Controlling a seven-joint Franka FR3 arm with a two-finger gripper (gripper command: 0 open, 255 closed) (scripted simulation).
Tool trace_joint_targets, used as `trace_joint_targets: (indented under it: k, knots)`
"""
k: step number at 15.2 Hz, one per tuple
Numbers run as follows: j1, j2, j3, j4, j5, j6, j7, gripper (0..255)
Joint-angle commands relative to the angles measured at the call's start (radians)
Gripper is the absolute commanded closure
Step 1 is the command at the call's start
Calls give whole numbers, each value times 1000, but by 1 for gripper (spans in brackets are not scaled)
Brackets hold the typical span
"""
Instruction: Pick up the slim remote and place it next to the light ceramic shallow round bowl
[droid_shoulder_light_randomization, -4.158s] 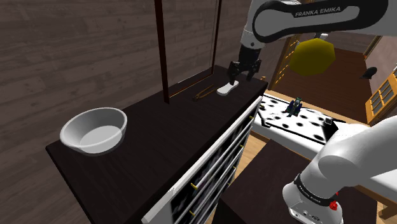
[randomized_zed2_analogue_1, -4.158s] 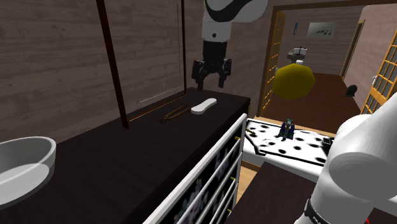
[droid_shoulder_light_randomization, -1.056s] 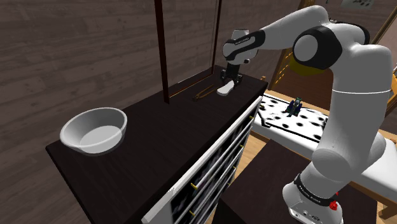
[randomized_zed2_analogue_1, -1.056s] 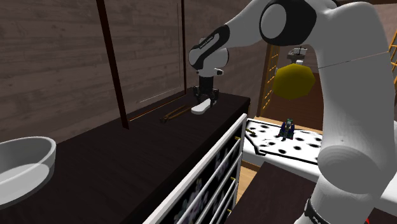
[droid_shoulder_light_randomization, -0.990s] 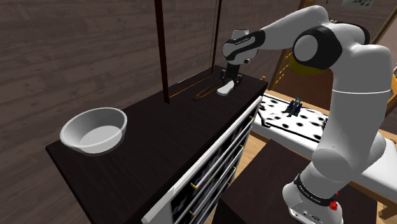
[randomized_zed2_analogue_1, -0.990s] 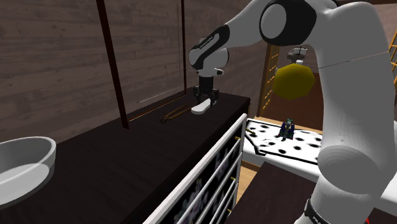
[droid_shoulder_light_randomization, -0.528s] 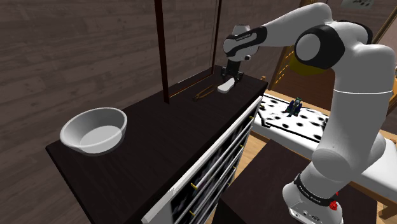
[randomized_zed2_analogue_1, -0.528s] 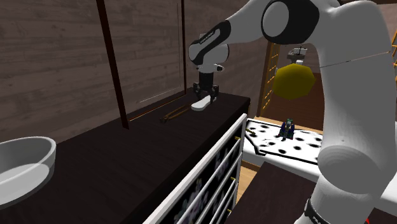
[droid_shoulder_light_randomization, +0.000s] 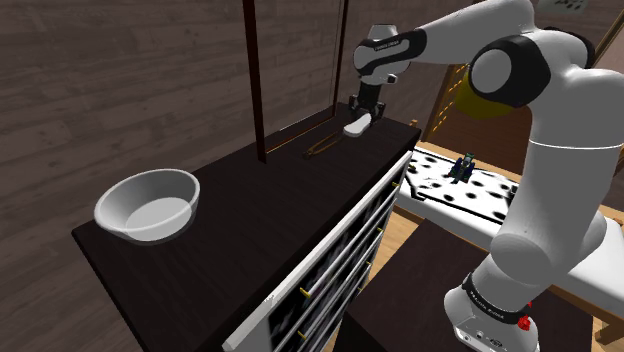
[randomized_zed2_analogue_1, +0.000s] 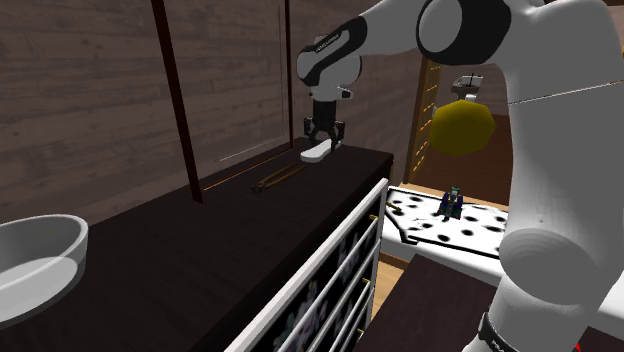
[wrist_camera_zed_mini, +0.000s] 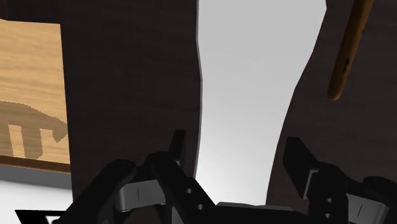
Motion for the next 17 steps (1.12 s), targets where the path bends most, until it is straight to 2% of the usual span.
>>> trace_joint_targets:
  k: [1, 17]
  knots:
    - [-1, -4, -1, 25, -1, -29, 1, 255]
    - [-4, -20, -3, 205, -5, -224, 7, 255]
